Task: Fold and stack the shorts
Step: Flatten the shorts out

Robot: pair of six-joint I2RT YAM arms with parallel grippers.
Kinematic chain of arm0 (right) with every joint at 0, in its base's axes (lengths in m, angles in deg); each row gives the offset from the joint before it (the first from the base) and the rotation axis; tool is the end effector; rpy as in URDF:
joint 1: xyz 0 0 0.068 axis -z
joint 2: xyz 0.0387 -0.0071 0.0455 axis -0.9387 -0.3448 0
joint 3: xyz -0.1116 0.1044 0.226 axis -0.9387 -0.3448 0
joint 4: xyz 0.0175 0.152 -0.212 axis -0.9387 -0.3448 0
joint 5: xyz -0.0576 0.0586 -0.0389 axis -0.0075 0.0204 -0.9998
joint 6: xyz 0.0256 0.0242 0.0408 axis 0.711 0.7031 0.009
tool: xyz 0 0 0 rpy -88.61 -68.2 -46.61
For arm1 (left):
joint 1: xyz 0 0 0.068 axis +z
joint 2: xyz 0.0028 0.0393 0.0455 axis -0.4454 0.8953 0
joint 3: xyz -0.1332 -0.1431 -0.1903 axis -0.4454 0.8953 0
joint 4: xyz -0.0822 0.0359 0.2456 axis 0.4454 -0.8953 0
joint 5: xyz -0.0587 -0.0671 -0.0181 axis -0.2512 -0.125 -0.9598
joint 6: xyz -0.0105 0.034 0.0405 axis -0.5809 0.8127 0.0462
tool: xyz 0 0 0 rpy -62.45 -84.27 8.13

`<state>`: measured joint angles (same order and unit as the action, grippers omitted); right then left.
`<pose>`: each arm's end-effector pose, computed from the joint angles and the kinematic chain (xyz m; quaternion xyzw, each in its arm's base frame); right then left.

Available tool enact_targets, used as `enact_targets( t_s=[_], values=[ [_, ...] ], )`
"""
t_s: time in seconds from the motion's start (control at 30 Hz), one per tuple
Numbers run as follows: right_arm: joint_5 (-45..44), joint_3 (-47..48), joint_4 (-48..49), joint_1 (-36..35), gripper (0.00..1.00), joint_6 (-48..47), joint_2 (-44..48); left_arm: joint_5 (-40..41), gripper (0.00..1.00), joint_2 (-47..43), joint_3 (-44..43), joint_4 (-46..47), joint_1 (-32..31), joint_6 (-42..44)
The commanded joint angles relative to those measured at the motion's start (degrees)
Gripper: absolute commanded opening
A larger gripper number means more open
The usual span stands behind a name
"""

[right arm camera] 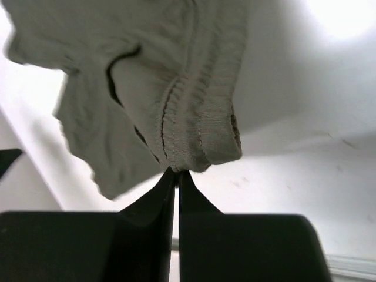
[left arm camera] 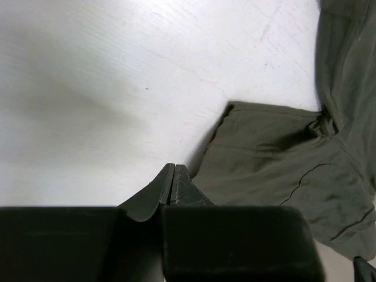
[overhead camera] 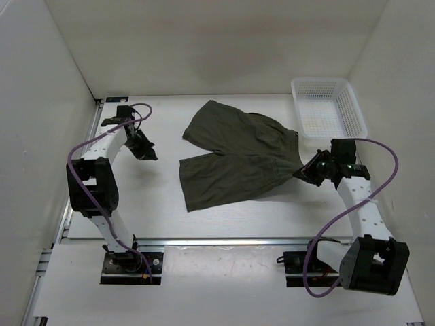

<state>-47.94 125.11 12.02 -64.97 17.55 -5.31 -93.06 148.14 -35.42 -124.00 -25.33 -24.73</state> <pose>0.2272 -0.0085 0.2560 0.2911 0.8817 0.2354 0.2872 0.3557 -0.0008 0.2259 -0.2954 0.9378 -0.1468 0.1080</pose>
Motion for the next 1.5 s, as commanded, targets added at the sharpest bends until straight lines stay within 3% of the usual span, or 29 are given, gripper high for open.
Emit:
enact_targets(
  t_s=[0.0, 0.07, 0.13, 0.2, 0.3, 0.33, 0.37, 0.43, 0.47, 0.5, 0.53, 0.83, 0.9, 0.97, 1.0, 1.03, 1.07, 1.3, 1.47],
  values=[
    [-3.4, -1.9, -12.1, 0.2, 0.00, -6.9, 3.5, 0.8, 0.11, -5.0, 3.0, -1.9, 0.1, 1.4],
    [-3.9, -4.0, -15.1, 0.2, 0.02, -7.5, 4.7, 0.8, 0.11, -6.1, 5.1, -1.9, -0.4, 1.4],
    [-4.5, -7.2, -15.9, 0.2, 0.34, -6.8, 5.3, 0.8, 0.11, -7.9, 8.1, -1.9, -2.4, 1.4],
    [-4.5, -8.7, -14.9, 0.2, 0.48, -6.3, 5.8, 0.1, 0.11, -9.2, 11.0, -1.9, -5.6, 1.4],
    [-5.2, -9.4, -13.3, 0.2, 0.54, -5.6, 5.8, -0.6, 0.32, -9.7, 14.6, -1.9, -10.2, 1.4],
    [-5.2, -8.7, -13.3, 0.2, 0.61, -5.6, 5.2, -1.2, 0.37, -10.3, 15.5, -1.4, -11.2, 0.8],
    [-5.2, -7.8, -12.8, 0.2, 0.61, -5.6, 4.7, -1.2, 0.58, -10.3, 16.2, -1.4, -12.1, 0.8],
    [-5.8, -6.9, -12.8, 0.2, 0.65, -5.6, 4.0, -1.2, 0.62, -10.9, 18.5, -0.9, -14.0, 0.2],
    [-5.8, -6.9, -12.8, 0.2, 0.65, -5.6, 3.4, -1.2, 0.73, -10.9, 19.1, -0.4, -14.0, 0.2],
    [-5.8, -6.3, -12.8, 0.2, 0.65, -5.6, 3.4, -1.2, 0.76, -10.9, 19.8, -0.4, -14.5, 0.2],
    [-5.2, -6.3, -12.8, 0.2, 0.74, -5.0, 3.4, -2.4, 0.82, -9.5, 21.6, 1.4, -15.1, -0.5],
    [-3.9, -7.9, -12.8, 0.2, 0.89, -3.9, 5.2, -5.5, 0.83, -4.5, 23.5, 4.5, -21.2, -0.7],
    [-3.9, -8.6, -12.8, 0.2, 0.90, -3.2, 5.8, -5.0, 0.80, -3.5, 23.5, 4.5, -23.3, -2.2],
    [-3.9, -9.3, -12.2, 0.2, 0.90, -2.6, 5.8, -4.3, 0.66, -2.1, 22.3, 5.0, -23.8, -2.7],
    [-3.3, -9.9, -11.5, 0.2, 0.90, -2.6, 5.8, -2.8, 0.55, -2.1, 20.8, 5.0, -23.8, -2.7],
    [-3.3, -9.9, -11.5, 0.2, 0.90, -2.0, 5.3, -2.1, 0.37, -1.2, 20.0, 5.0, -23.8, -2.7],
    [-3.3, -10.5, -10.9, 0.2, 0.90, -1.3, 5.3, -2.1, 0.11, -0.7, 19.2, 5.0, -23.3, -2.7],
    [4.3, -17.4, -3.7, 4.7, 0.86, 2.8, 3.1, 3.1, 0.10, -4.8, 13.8, -0.1, -14.5, 1.9],
    [9.6, -23.2, 5.5, 4.7, 0.85, 6.3, -0.4, 1.7, 0.10, -4.1, 11.7, -0.1, -15.0, 2.4]
  ],
)
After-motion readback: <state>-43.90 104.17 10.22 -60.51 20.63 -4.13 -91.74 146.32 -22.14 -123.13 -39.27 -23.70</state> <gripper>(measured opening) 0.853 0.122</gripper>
